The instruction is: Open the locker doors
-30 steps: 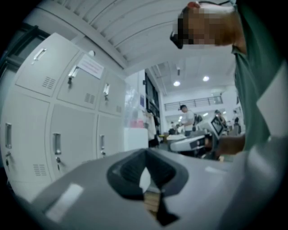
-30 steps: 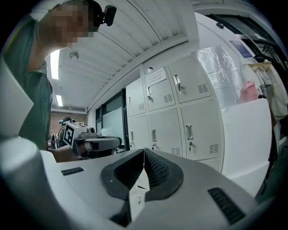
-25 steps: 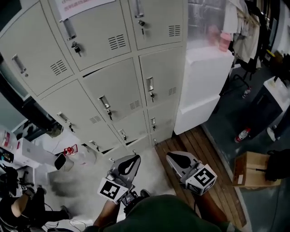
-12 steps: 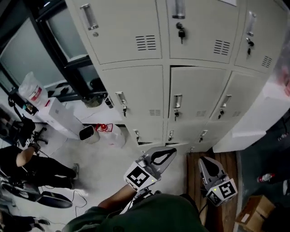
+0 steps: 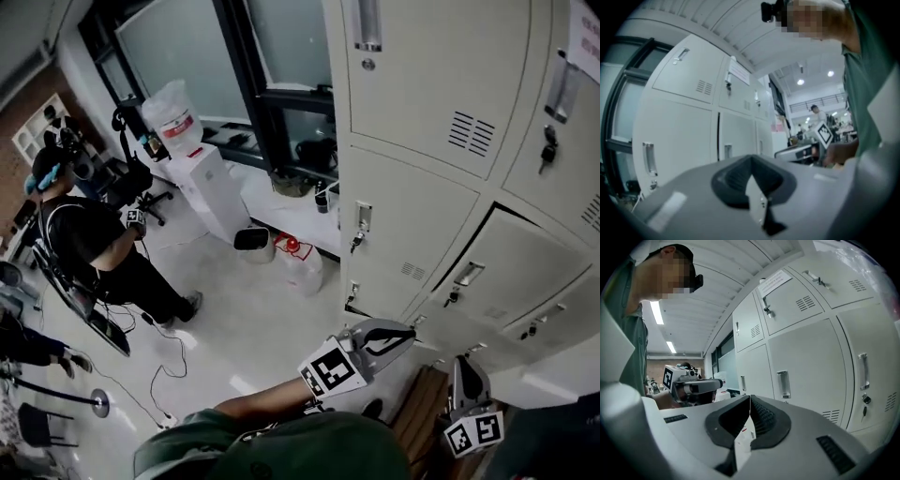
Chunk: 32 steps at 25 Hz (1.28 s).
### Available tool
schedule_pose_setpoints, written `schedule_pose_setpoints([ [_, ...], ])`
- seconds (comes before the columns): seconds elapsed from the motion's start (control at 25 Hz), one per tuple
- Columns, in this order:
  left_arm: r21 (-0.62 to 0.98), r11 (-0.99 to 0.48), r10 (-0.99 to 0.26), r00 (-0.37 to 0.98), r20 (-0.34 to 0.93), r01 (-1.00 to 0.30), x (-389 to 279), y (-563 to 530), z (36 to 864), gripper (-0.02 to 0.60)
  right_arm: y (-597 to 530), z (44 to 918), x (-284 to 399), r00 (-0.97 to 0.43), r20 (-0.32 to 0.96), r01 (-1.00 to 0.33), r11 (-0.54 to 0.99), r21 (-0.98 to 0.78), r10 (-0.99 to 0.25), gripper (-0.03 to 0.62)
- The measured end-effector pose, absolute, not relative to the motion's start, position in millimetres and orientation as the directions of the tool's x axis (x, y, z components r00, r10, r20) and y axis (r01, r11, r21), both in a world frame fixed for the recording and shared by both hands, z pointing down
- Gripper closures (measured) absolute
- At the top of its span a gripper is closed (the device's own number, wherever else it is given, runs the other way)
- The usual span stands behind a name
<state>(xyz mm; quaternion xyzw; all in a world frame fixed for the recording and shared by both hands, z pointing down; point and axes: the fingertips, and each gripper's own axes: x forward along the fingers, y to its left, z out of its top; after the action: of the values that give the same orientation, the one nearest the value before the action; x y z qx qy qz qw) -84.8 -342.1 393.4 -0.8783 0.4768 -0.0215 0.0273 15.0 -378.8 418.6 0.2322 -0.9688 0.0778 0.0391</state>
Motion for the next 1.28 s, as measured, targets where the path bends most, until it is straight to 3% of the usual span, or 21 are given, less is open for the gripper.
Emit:
schedule_pose_setpoints([
  [0.36, -0.076, -0.393, -0.920, 0.391, 0.038, -0.917, -96, -392, 389, 0.578, -450, 420, -15, -0.956, 0.109, -0.286, 0.947, -0.145, -0.272, 0.589],
  [0.64, -0.057, -0.311, -0.950, 0.311, -0.001, -0.949, -89, -436, 388, 0.578, -504, 422, -23, -0.966, 0.128, -0.237, 0.968, -0.086, -0.225, 0.588],
  [1.28, -0.033, -0.375, -0.927, 0.374, 0.018, -0.927, -110, -517, 407, 0.578, -540, 429, -75, -0.951, 0.180, -0.261, 0.965, -0.041, -0.250, 0.580],
])
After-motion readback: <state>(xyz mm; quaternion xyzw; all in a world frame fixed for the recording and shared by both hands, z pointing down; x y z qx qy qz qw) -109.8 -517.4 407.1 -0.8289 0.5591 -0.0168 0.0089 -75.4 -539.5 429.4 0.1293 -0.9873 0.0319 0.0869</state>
